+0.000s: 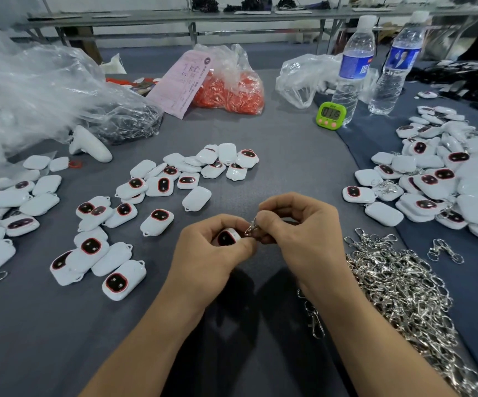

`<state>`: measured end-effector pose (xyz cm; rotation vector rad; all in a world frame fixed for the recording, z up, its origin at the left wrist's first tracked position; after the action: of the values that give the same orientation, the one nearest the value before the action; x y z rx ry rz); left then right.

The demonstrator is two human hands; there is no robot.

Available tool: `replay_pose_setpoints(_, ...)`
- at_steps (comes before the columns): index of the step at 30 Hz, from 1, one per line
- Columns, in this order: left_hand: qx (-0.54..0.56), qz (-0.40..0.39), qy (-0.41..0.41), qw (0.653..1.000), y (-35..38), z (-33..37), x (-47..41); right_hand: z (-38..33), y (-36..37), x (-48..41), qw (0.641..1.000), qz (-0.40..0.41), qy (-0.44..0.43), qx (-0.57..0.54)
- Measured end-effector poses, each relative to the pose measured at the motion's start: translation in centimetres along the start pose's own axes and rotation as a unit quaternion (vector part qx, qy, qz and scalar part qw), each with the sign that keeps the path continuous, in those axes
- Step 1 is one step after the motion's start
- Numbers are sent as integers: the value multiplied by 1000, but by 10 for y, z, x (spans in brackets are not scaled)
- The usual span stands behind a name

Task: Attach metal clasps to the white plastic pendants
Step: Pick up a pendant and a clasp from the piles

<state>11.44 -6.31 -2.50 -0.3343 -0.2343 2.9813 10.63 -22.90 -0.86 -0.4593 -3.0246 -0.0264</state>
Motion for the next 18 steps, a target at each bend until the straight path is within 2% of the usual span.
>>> replay_pose_setpoints(3,-33,33,23,999,-10,4,-3,-1,4,2,1000,-9,0,7)
replay_pose_setpoints(6,-137,59,53,987,-20,12,-2,0,6,4,999,-1,0,42)
replay_pose_setpoints(9,-280,92,62,954,-29,20,3,4,9,5,993,23,6,119)
replay_pose_setpoints(11,-337,111,82,931,-30,27,7,5,13,7,983,34,-2,181)
replay_pose_setpoints(16,-362,109,121,918,-27,36,10,1,21,12,968,33,-35,248)
replay_pose_setpoints(18,-356,98,153,917,-24,41,11,5,32,13,975,-26,-16,221)
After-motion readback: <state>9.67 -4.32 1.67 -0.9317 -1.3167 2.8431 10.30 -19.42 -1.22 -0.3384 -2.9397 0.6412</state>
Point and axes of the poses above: each hand's wrist, its own x-axis away from the middle knuckle, its own y-axis out of the palm, z = x × y, the point moved 10 cm from there along -x, towards the middle knuckle, and after that the axes turned 13 degrees about y, right-handed, at the moved point
